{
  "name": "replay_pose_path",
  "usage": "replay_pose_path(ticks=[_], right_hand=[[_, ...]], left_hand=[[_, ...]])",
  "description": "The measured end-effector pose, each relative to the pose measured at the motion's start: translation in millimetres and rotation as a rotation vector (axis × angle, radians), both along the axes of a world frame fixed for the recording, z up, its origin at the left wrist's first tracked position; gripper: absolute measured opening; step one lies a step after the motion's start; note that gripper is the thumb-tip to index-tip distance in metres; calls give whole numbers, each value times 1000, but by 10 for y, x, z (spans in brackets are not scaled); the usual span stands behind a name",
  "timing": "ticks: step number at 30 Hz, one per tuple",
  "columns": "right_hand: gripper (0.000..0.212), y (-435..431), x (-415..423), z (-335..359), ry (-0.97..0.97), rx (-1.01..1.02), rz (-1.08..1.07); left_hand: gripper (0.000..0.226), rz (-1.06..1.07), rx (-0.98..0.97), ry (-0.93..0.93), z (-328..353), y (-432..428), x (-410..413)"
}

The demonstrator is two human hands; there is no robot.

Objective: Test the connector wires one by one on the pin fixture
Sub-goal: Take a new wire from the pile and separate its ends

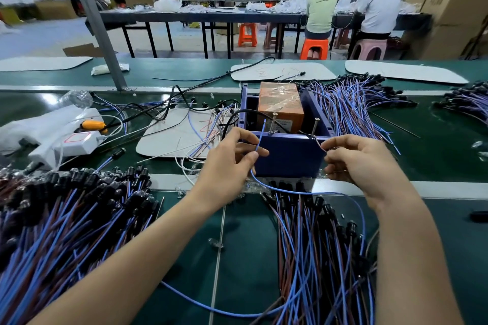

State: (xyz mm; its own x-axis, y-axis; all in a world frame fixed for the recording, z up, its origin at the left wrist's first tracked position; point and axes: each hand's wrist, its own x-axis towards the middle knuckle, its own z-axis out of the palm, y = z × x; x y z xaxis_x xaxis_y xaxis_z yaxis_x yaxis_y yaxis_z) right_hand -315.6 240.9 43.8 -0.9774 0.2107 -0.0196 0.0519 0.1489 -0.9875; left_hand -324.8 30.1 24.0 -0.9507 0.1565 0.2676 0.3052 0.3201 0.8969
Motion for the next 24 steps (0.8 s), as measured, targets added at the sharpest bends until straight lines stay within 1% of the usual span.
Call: replay_pose_path(ticks=[4,10,18,24], right_hand=[[24,6,21,25,-7,-21,20],[24,36,40,52,-11,-29,33],[24,56,29,46,22,-46,-49],[25,64,23,22,2,-6,-73]], left_hand=[[17,-8,-44,11,-14,9,6],[15,-18,-53,-15,-15,6,0],[13,-48,-37,-44,-42,-4,-25],[14,-64,-29,-53,-67,-3,-50]])
